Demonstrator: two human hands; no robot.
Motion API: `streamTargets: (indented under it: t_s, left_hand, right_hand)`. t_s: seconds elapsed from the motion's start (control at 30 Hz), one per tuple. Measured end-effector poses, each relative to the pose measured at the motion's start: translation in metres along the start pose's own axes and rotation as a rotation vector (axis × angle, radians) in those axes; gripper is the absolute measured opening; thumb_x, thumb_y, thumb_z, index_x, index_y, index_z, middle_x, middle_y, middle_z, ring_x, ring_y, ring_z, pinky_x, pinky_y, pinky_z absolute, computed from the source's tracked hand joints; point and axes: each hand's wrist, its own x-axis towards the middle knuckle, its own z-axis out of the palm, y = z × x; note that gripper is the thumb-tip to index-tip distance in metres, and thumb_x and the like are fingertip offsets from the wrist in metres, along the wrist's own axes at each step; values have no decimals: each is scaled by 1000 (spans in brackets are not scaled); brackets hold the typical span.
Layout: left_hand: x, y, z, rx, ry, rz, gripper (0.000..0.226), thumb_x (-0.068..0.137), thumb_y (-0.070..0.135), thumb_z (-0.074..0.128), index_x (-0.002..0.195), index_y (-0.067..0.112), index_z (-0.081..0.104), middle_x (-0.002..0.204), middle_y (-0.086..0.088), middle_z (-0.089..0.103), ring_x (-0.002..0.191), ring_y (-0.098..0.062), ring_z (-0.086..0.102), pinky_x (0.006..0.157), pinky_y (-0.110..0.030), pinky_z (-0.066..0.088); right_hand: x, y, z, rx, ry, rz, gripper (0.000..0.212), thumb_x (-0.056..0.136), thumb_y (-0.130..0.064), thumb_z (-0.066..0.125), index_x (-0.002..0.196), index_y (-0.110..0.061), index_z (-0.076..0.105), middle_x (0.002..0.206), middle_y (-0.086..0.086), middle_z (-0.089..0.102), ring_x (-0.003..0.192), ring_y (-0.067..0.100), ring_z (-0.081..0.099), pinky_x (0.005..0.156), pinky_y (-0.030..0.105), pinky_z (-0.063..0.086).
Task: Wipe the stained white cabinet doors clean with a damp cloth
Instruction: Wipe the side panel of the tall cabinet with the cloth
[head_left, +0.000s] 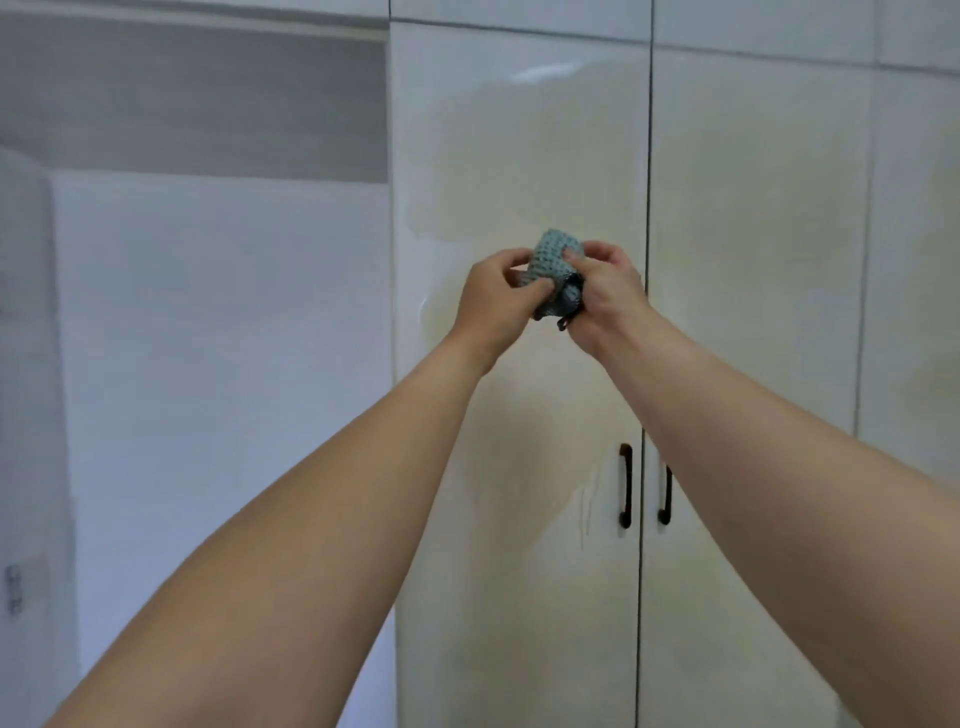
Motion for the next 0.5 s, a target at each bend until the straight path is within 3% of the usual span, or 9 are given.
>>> streamTargets:
  t_s: [0.1,0.17,0.27,0.33,0.4,0.47,0.5]
  left_hand:
    - [36,4,2,19,184,29,23,84,9,63,106,13,68,92,-7,73,81,-20,72,77,-38,61]
    - [62,4,6,-14,265,16,19,84,14,64,102,16,68,91,-3,74,83,-21,72,80,-43,60]
    - [102,4,21,-46,256,50,18,83,19,67,100,18,71,90,1,75,84,-20,72,82,-46,60]
    - [121,5,25,41,236,111,23,82,24,66,103,19,71,95,4,75,90,-16,70,87,-44,58]
    - [149,12,32,197,226,206,41,81,37,65,118,20,69,112,2,72,109,-16,64,98,-41,52]
    - [174,17,29,410,264,249,61,87,47,63,141,19,53,139,-5,57,134,-23,44,113,-40,37]
    - [184,19,24,530,287,247,67,91,49,61,148,17,44,148,-8,47,142,-26,32,116,-39,31]
  right_hand:
    - [19,-3,25,-188,-60,-83,11,100,-17,54,106,-17,64,91,3,70,73,17,64,62,29,47]
    - [34,-1,34,-228,-146,-78,15,99,-25,56,107,-20,68,93,-2,73,81,17,68,73,33,48]
    - [72,-4,41,-40,-273,-123,31,100,-9,53,130,-12,60,116,13,70,102,27,70,79,36,59]
    - [98,-11,49,48,-183,-181,46,99,0,50,142,-15,52,125,11,65,105,27,69,81,37,61]
    - [136,-31,55,-124,-56,-377,51,97,-1,51,144,-21,49,134,4,60,113,22,64,92,39,57]
    - [169,-54,58,-539,61,-755,46,95,-7,53,138,-23,57,132,-2,62,117,15,59,103,28,47]
    - [182,-67,58,-735,94,-931,41,93,-8,52,130,-22,63,125,-2,66,113,15,60,99,24,46]
